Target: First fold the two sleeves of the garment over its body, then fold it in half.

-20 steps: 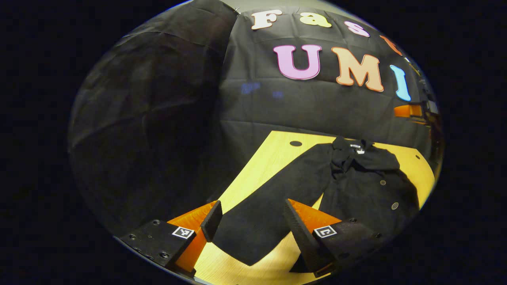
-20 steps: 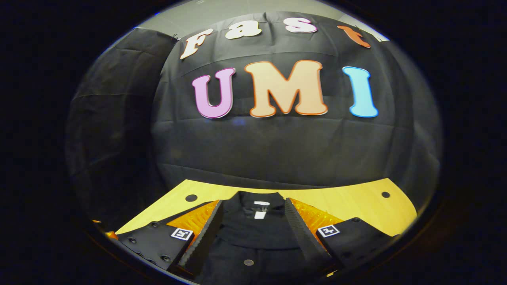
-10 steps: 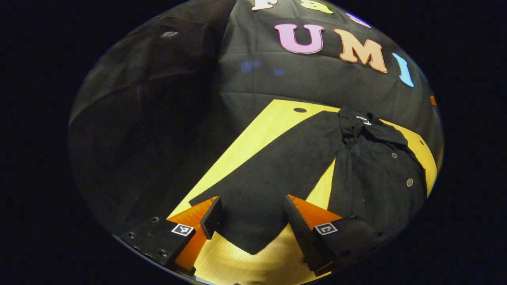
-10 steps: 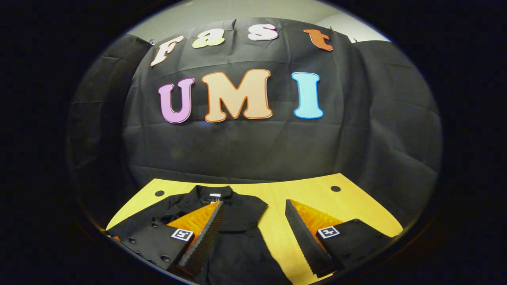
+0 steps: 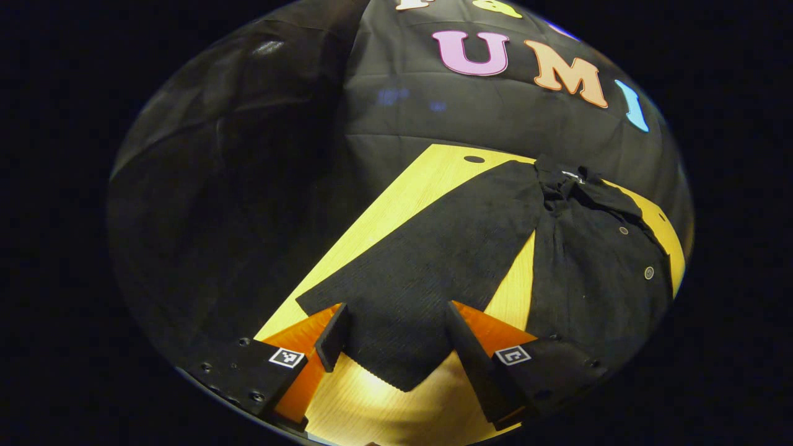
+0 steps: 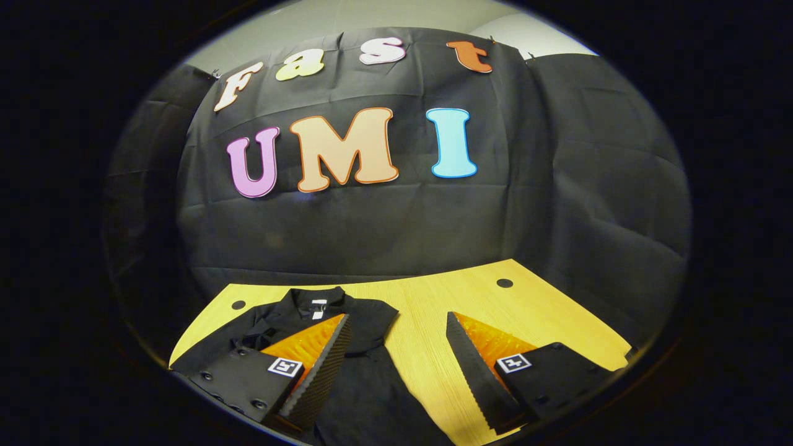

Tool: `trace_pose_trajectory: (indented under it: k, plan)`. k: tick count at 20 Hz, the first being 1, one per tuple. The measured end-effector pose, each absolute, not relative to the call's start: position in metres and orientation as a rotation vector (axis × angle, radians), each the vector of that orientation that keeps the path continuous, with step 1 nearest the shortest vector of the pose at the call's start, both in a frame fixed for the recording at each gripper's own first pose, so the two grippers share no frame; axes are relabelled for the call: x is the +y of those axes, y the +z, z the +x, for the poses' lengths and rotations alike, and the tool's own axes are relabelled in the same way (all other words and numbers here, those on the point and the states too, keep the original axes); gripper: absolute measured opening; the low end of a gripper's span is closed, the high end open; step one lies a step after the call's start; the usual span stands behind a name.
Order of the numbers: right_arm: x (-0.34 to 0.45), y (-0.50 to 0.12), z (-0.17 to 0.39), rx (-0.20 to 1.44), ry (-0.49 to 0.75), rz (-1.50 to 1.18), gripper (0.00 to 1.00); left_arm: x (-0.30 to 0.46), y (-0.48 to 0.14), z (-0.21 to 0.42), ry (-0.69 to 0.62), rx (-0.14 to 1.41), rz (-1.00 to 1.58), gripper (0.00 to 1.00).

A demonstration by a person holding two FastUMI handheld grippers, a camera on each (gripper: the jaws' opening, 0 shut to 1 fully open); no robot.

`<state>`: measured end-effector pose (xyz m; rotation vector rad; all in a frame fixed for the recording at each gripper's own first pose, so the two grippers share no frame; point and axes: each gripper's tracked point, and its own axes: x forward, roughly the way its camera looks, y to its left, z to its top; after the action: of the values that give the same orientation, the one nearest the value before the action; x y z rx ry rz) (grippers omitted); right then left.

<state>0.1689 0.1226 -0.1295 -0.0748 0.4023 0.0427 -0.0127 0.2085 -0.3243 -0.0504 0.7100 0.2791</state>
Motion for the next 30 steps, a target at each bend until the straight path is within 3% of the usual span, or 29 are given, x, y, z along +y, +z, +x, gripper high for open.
trace_pose_trajectory:
  k: [3, 5, 6, 8, 13, 14, 16, 21, 30]
  plan:
    - [0.124, -0.13, 0.166, 0.401, 0.048, -0.066, 0.98, 0.207, -0.325, -0.014, 0.261, 0.717, -0.048, 0.89]
    - [0.124, -0.13, 0.164, 0.4, 0.05, -0.067, 0.98, 0.198, -0.325, -0.011, 0.25, 0.722, -0.048, 0.67]
    - [0.124, -0.129, 0.163, 0.398, 0.05, -0.066, 0.98, 0.195, -0.326, -0.009, 0.251, 0.725, -0.047, 0.49]
    - [0.123, -0.129, 0.161, 0.396, 0.049, -0.057, 0.98, 0.196, -0.327, -0.008, 0.263, 0.728, -0.042, 0.34]
    - [0.113, -0.139, 0.156, 0.418, 0.033, -0.028, 0.98, 0.193, -0.325, -0.01, 0.245, 0.773, -0.057, 0.31]
    - [0.111, -0.14, 0.155, 0.42, 0.026, -0.028, 0.98, 0.192, -0.328, -0.007, 0.244, 0.772, -0.062, 0.15]
    - [0.104, -0.139, 0.15, 0.42, 0.015, -0.026, 0.98, 0.191, -0.328, -0.008, 0.247, 0.775, -0.066, 0.06]
    - [0.094, -0.145, 0.145, 0.441, 0.0, -0.011, 0.98, 0.184, -0.327, -0.009, 0.229, 0.811, -0.096, 0.0]
    - [0.084, -0.153, 0.137, 0.468, -0.017, -0.017, 0.98, 0.183, -0.324, -0.01, 0.222, 0.828, -0.103, 0.0]
